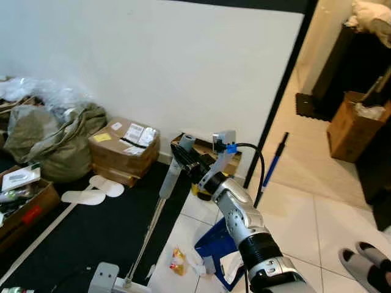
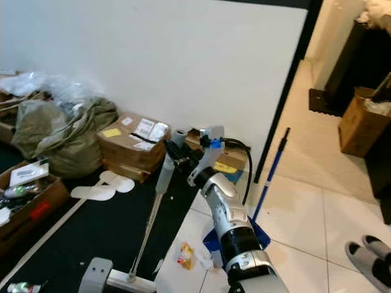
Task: Sweep floor
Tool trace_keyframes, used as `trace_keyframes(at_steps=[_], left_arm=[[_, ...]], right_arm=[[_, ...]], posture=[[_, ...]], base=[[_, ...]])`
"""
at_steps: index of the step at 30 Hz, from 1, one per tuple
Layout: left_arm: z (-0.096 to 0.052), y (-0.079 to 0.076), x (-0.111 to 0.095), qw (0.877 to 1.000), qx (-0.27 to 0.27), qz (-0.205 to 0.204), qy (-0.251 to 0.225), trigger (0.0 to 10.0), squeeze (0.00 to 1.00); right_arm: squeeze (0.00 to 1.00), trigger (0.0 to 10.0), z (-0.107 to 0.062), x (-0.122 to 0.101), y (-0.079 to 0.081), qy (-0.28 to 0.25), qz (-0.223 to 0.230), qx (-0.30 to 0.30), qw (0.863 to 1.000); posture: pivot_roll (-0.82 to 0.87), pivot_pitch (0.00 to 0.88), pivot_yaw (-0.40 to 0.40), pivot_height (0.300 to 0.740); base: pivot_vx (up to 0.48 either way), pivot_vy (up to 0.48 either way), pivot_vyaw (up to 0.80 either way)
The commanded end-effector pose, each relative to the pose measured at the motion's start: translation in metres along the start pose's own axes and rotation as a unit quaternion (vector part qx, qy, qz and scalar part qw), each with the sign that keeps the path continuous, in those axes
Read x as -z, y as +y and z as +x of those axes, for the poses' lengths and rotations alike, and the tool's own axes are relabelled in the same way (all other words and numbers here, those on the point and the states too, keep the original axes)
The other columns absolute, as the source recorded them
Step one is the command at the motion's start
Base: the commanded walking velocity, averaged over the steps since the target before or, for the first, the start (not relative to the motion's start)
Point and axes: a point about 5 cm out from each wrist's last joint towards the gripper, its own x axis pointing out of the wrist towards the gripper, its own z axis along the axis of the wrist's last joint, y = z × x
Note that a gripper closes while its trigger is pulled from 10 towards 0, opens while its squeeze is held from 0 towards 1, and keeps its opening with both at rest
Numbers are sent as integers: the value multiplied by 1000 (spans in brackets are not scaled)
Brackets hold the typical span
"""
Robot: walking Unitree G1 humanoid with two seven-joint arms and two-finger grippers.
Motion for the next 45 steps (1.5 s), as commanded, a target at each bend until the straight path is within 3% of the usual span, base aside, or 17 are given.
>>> trace_keyframes(at_steps=[1, 3, 4, 6, 8, 9, 11, 13, 14, 15, 17, 22, 28, 32, 41, 43, 45], left_arm=[[-2, -1, 6, 1000, 6, 0, 10, 10000, 0], [-2, -2, 6, 1000, 8, 0, 9, 10000, 0], [-3, -2, 10, 1000, 13, 6, 9, 10000, 0], [-4, -2, 11, 1000, 14, 8, 9, 10000, 0], [-7, -2, 18, 999, 21, 23, 14, 10000, 0], [-7, -2, 18, 999, 21, 23, 14, 10000, 0], [-10, 0, 24, 999, 27, 34, 17, 10000, 0], [-12, 1, 26, 999, 29, 38, 18, 10000, 0], [-15, 5, 31, 998, 33, 48, 21, 10000, 0], [-15, 5, 31, 998, 33, 48, 21, 10000, 0], [-18, 8, 35, 997, 36, 57, 24, 10000, 0], [-20, 13, 37, 997, 36, 64, 22, 10000, 0], [-20, 17, 33, 996, 42, 77, 11, 10000, 0], [-20, 15, 32, 996, 45, 78, 6, 10000, 0], [-23, 11, 39, 995, 57, 87, 10, 10000, 0], [-23, 11, 40, 994, 59, 88, 11, 10000, 0], [-24, 10, 41, 994, 61, 89, 11, 10000, 0]], right_arm=[[0, 10000, -2, 0, -6, -1, 13, 29, 999], [0, 10000, -2, 1, -9, -2, 22, 49, 999], [0, 10000, -2, 0, -13, -15, 38, 110, 993], [0, 10000, -2, 0, -14, -21, 41, 137, 990], [0, 10000, -2, -2, -20, -33, 36, 215, 975], [0, 10000, -2, -2, -20, -33, 36, 215, 975], [0, 10000, -6, -9, -24, -86, -1, 269, 959], [0, 10000, -7, -8, -25, -94, 4, 284, 954], [0, 10000, -11, -9, -30, -113, -9, 316, 942], [0, 10000, -11, -9, -30, -113, -9, 316, 942], [0, 10000, -15, -9, -37, -127, 7, 351, 928], [0, 10000, -15, -12, -43, -135, 24, 374, 917], [0, 10000, -14, -14, -50, -92, -57, 427, 898], [0, 10000, -20, -5, -53, -66, -81, 458, 883], [0, 10000, -28, -16, -60, -111, -123, 472, 866], [0, 10000, -29, -21, -62, -119, -142, 475, 860], [0, 10000, -31, -30, -66, -126, -186, 484, 845]], posture=[[13, 63, -30, 740], [16, 74, -28, 740], [23, 108, -19, 740], [23, 108, -19, 740], [28, 137, -7, 740], [28, 137, -7, 740], [35, 169, 8, 740], [40, 187, 17, 740], [48, 208, 26, 740], [48, 208, 26, 740], [61, 226, 38, 740], [74, 252, 54, 740], [77, 284, 57, 740], [84, 293, 55, 740], [80, 309, 69, 740], [78, 311, 70, 740], [75, 312, 73, 740]], base=[[0, 0, 0], [0, 0, 0], [0, 0, 0], [0, 0, 0], [0, 0, 0], [0, 0, 0], [0, 0, 0], [0, 0, 0], [0, 0, 0], [0, 0, 0], [0, 0, 0], [0, 0, 0], [0, 0, 0], [0, 0, 0], [0, 0, 0], [0, 0, 0], [0, 0, 0]])
